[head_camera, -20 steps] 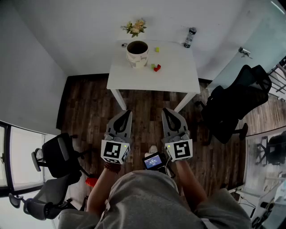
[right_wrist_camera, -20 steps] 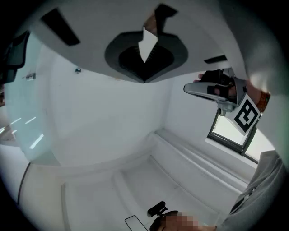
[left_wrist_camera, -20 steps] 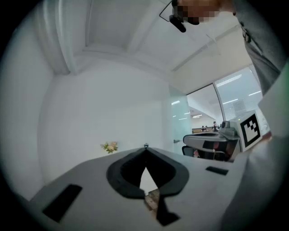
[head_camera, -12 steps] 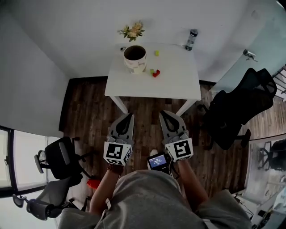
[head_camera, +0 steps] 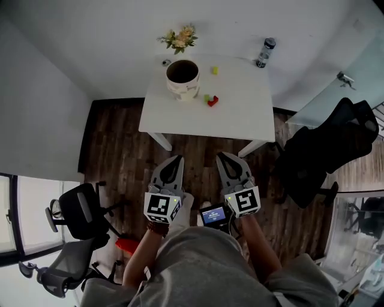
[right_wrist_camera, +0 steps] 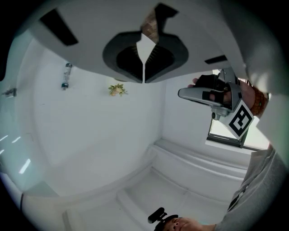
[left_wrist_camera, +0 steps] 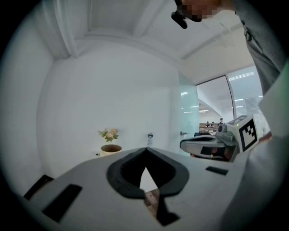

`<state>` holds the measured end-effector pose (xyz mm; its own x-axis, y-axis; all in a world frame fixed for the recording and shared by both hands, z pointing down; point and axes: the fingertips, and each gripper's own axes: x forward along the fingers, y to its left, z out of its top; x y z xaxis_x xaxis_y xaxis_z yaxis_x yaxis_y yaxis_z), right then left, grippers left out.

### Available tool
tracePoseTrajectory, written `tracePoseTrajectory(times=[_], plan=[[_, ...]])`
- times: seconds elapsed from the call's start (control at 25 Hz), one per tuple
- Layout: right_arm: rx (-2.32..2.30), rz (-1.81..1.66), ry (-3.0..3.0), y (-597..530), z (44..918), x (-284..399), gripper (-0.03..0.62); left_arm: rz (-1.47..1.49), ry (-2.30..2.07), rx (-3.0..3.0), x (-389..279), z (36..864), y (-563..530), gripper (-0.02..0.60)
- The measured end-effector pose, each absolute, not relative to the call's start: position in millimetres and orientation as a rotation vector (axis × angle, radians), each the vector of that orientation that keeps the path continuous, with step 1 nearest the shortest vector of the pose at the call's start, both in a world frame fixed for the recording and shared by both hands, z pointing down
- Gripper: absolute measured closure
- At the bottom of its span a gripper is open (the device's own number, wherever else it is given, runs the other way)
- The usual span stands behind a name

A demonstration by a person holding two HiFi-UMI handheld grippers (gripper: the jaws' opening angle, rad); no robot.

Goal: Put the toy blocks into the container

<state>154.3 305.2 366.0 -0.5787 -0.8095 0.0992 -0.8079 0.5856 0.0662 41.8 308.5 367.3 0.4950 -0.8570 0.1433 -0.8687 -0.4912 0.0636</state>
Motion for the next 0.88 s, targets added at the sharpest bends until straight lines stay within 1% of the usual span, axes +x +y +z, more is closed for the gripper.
tracePoseTrajectory(times=[0.16,0.28,0.64,0.88], plan=[[1.419,0.027,-2.584,271.4,386.0,156.3,0.579,0.124,-1.479,2.617,29.1,375.3,273.7,0.575],[1.445,0.0,-2.544,239.8,383.7,148.3,0.539,0.092,-1.447,2.649,17.4,372.9,240.9,0.575],[1.473,-0.014,-2.399,172.2,387.7,125.8,0.5,0.067,-1.31,2.746,-15.8,361.9,172.7,0.575],[1.445,0.075,-2.337,133.9,422.5,122.5,0.462,0.092,-1.292,2.73,-36.5,373.6,142.6,0.575]])
